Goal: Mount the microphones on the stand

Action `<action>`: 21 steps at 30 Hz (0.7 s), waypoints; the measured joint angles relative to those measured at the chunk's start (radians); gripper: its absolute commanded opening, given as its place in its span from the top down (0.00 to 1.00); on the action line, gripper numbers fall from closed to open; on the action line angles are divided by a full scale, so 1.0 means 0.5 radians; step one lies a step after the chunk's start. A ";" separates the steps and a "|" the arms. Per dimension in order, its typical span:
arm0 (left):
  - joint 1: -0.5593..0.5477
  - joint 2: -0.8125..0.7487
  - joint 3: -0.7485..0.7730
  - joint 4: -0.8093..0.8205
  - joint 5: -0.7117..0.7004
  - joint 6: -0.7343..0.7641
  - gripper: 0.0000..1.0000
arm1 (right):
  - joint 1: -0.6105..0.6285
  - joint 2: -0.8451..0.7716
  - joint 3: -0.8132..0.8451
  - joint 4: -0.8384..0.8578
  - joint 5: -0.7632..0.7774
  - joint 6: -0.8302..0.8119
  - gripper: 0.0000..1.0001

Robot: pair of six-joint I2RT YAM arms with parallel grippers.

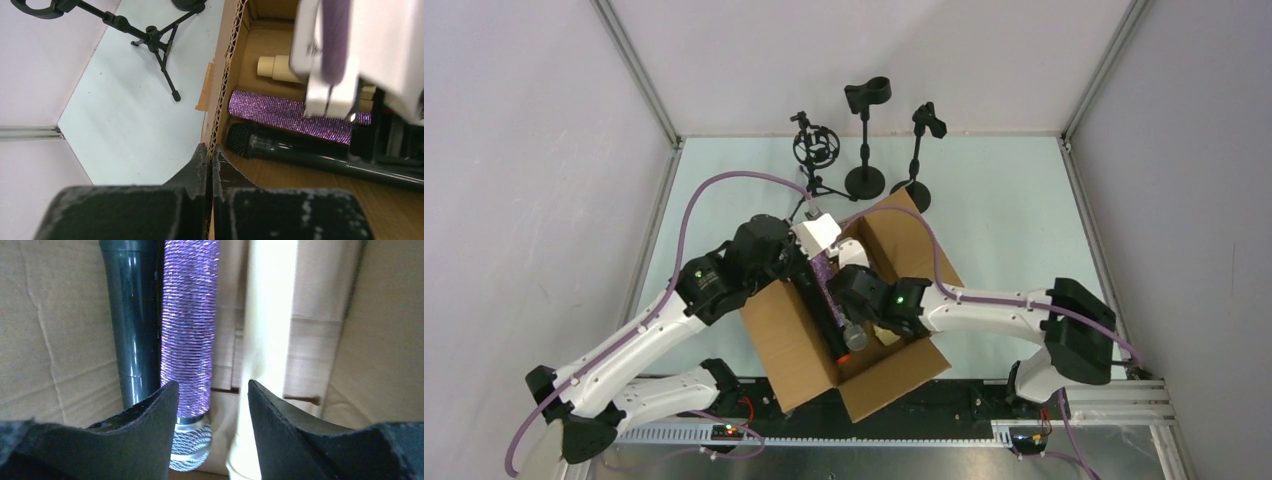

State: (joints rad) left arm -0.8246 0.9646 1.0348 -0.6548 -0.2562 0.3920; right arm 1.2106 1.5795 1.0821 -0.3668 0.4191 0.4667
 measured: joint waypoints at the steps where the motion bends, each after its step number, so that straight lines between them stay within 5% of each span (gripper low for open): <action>1: 0.000 -0.008 -0.001 0.001 0.003 0.000 1.00 | -0.005 -0.035 0.000 -0.024 0.018 -0.010 0.42; 8: 0.000 -0.018 0.000 -0.008 0.012 0.001 1.00 | -0.090 -0.179 0.024 -0.083 0.089 -0.053 0.45; 21: -0.011 -0.025 -0.001 -0.014 0.013 0.009 1.00 | -0.127 0.070 0.024 -0.085 -0.042 -0.068 0.54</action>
State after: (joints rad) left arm -0.8303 0.9520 1.0344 -0.6617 -0.2497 0.3965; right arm 1.1469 1.6146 1.0943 -0.4095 0.3981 0.4328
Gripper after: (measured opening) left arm 0.023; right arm 0.499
